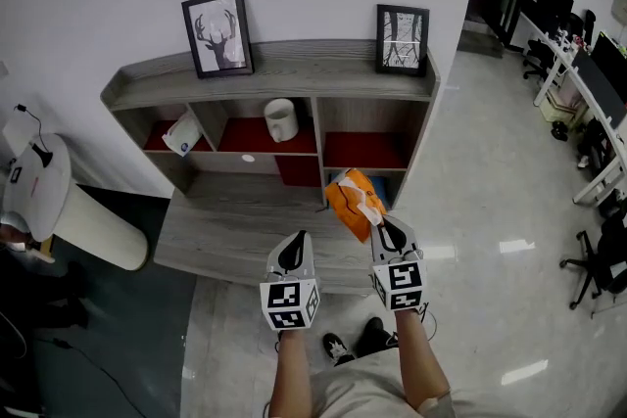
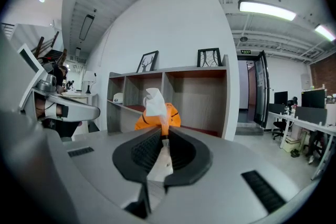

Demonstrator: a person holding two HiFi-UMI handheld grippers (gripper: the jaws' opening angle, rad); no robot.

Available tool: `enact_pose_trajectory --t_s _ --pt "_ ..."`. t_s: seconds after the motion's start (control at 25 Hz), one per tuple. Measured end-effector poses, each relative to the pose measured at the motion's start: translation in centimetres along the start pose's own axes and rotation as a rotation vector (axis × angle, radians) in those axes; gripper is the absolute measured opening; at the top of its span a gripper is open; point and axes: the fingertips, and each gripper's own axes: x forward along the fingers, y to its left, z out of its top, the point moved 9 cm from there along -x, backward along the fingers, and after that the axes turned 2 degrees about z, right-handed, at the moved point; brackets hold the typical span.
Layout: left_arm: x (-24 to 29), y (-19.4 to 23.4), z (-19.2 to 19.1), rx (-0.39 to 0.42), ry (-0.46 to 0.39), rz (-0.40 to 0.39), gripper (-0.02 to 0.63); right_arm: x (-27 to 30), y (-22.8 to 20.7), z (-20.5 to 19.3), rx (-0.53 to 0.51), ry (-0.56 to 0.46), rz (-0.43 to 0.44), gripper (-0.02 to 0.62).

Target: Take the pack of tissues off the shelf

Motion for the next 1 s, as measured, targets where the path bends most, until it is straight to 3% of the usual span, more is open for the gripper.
enact_pose_trajectory --t_s 0.48,1.0 --pt "0.7 -1.3 2.1 0.008 -0.033 0.051 0.008 0.7 -1.3 1.7 -0.018 -0.026 0.081 0.029" --pt "1.2 -2.8 1.9 0.016 -0.022 0.067 0.008 0.2 -2.7 1.3 -0.021 -0.029 0.121 0.031"
